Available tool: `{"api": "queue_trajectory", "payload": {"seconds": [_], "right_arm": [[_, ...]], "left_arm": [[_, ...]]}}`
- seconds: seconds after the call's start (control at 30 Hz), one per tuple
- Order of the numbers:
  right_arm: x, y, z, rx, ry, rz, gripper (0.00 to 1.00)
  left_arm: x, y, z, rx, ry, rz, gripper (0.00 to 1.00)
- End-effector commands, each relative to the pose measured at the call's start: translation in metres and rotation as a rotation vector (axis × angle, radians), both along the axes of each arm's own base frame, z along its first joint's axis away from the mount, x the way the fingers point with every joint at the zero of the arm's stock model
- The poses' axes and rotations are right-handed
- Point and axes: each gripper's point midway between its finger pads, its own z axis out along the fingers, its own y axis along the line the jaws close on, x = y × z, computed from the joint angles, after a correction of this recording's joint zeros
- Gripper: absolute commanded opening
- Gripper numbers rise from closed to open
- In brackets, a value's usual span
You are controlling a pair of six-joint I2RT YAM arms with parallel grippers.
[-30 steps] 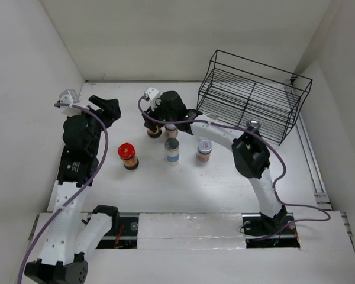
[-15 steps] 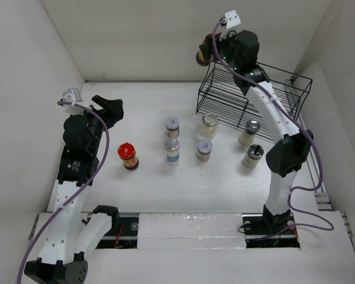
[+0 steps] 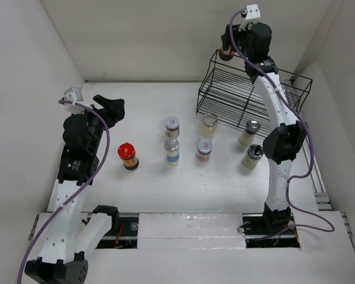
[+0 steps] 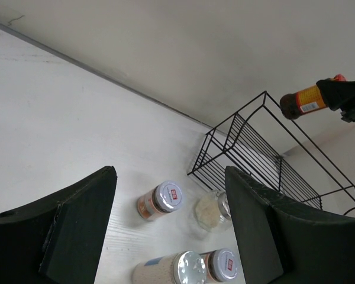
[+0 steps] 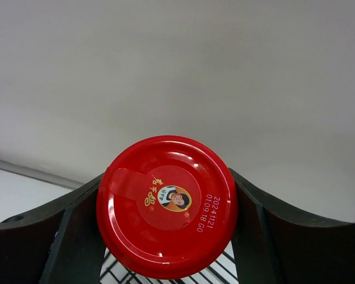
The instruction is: Organize the condiment bottles
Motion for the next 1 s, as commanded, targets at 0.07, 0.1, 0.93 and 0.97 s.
{"api": "queue_trajectory", "payload": {"seconds": [0.07, 0.1, 0.93, 0.97], "right_arm": [[-0.015, -0.022, 0.091, 0.067, -0.243, -0.044, 0.39], [-0.015, -0.021, 0.091, 0.075, -0.24, -0.042, 0.39], [0.03, 0.006, -0.048, 0.048, 0.024, 0.005, 0.56], [0.03, 0.006, -0.048, 0.059, 0.028, 0.006, 0.57]], "left_arm": [[0.0, -0.005, 0.02, -0.011, -0.068, -0.034, 0.7], [0.0, -0.005, 0.02, -0.011, -0.068, -0.034, 0.7], [-0.002, -0.007, 0.019, -0.012, -0.069, -0.045, 0.7], [-0.002, -0.007, 0.019, -0.012, -0.069, -0.045, 0.7]]}}
